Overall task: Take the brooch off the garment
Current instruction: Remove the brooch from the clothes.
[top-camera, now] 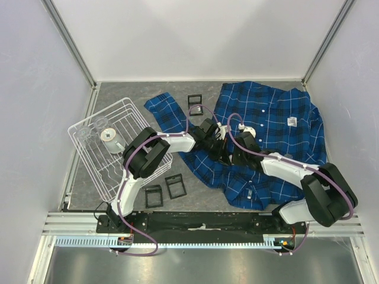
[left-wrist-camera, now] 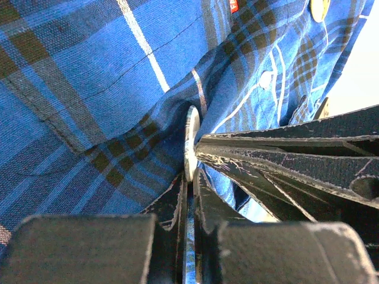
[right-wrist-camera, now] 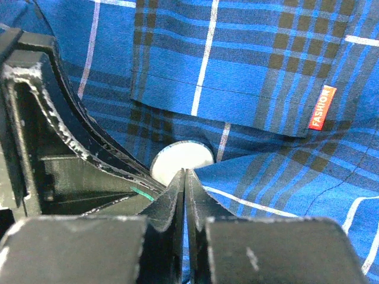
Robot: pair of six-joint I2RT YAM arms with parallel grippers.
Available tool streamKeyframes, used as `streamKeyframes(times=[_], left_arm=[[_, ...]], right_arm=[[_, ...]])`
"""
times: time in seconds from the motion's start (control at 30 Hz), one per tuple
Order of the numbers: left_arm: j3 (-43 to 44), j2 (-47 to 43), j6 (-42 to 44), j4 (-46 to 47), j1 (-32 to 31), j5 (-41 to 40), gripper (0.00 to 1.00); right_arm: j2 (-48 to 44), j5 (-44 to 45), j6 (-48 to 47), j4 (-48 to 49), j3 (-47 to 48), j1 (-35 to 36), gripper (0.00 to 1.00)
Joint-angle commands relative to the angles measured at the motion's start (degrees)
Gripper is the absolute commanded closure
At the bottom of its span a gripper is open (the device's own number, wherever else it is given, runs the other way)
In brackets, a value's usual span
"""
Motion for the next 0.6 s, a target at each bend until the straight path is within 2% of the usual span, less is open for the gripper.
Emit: streamKeyframes(times=[0.0, 0.13, 0.23, 0.33, 0.47, 0.57], left_arm=[[-0.5, 1.3, 4.0, -5.3, -3.0, 1.9, 0.98], [-1.4, 0.7, 3.6, -4.7, -3.1, 1.5, 0.98], [-2.0, -0.1, 3.6, -4.8, -3.1, 0.2, 0.98], [-1.8, -1.2, 4.5, -5.4, -3.4, -2.0, 0.98], [0.8, -1.8, 7.0, -10.8, -4.7, -7.1, 0.98], [1.0, -2.8, 7.6, -10.1, -4.8, -6.9, 0.96]], right_arm=[[-0.7, 3.1, 0.1, 6.0, -4.8, -2.1, 0.9], [-11.8, 6.8, 2.5, 7.7, -8.7, -2.1, 0.79], [-16.7, 7.5, 4.1, 6.9, -9.7, -2.2, 0.77], [-17.4, 5.2, 4.6, 3.8, -9.4, -2.2, 0.74], [-17.7, 1.2, 5.6, 0.3, -9.7, -2.2, 0.71], [-20.5, 0.2, 7.3, -1.9, -11.0, -2.3, 0.69]])
